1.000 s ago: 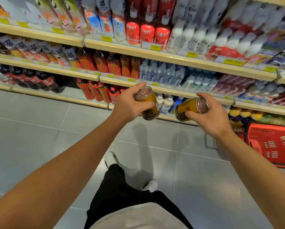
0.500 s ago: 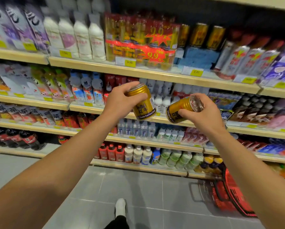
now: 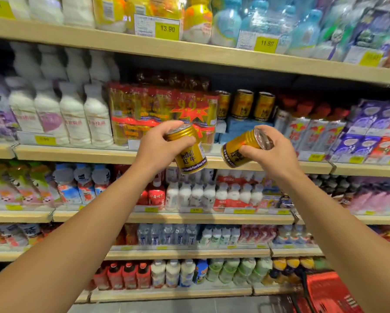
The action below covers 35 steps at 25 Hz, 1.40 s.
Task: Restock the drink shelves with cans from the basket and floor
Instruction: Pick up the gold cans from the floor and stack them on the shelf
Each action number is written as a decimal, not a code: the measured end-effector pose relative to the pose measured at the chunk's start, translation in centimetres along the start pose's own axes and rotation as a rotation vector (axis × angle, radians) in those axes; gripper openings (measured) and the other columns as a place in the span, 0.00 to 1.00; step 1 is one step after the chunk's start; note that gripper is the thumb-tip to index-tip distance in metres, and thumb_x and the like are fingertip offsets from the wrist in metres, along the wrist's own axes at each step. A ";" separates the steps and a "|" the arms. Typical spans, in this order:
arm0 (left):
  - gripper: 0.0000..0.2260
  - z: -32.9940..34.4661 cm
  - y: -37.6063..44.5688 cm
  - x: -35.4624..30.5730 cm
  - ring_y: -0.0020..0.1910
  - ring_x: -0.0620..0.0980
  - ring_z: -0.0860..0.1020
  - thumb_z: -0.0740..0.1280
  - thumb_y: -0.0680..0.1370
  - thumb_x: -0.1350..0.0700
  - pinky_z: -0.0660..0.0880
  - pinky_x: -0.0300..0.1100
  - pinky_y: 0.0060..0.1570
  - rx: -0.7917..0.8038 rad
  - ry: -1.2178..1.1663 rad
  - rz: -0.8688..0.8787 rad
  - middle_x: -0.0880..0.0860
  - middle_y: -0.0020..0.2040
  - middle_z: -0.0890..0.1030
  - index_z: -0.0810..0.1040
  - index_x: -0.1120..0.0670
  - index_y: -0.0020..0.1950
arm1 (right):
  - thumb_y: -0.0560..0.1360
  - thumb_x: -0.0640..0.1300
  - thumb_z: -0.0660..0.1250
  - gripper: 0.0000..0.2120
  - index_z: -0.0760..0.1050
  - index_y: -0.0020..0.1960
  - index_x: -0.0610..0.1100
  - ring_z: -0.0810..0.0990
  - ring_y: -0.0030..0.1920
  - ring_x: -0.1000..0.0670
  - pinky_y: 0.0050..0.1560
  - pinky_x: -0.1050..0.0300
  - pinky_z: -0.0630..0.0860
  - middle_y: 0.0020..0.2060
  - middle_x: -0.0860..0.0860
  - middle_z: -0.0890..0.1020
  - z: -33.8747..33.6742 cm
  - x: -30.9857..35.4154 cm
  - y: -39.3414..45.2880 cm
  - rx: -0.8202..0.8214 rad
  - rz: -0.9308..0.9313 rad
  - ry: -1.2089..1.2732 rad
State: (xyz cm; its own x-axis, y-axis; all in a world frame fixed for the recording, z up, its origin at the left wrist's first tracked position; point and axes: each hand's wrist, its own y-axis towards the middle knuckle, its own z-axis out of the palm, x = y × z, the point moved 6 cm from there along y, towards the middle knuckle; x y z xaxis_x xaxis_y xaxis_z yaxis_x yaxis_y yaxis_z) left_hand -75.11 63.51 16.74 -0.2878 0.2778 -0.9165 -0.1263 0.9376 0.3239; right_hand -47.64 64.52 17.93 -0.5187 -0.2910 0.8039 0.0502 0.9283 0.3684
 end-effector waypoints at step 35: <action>0.16 6.5 7.3 5.2 0.44 0.35 0.80 0.74 0.72 0.57 0.75 0.32 0.39 -0.144 0.009 -0.081 0.44 0.50 0.82 0.80 0.47 0.59 | 0.65 0.51 0.77 0.31 0.74 0.66 0.48 0.77 0.57 0.53 0.54 0.61 0.72 0.58 0.53 0.80 8.0 -6.0 16.8 0.438 -0.285 -0.308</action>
State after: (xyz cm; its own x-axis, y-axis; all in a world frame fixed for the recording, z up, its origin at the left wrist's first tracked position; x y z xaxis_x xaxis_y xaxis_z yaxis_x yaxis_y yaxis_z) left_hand -71.37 73.15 12.84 -0.2796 0.2004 -0.9390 -0.2842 0.9169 0.2803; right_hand -50.50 83.74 15.52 -0.6867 -0.5224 0.5056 -0.4491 0.8517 0.2699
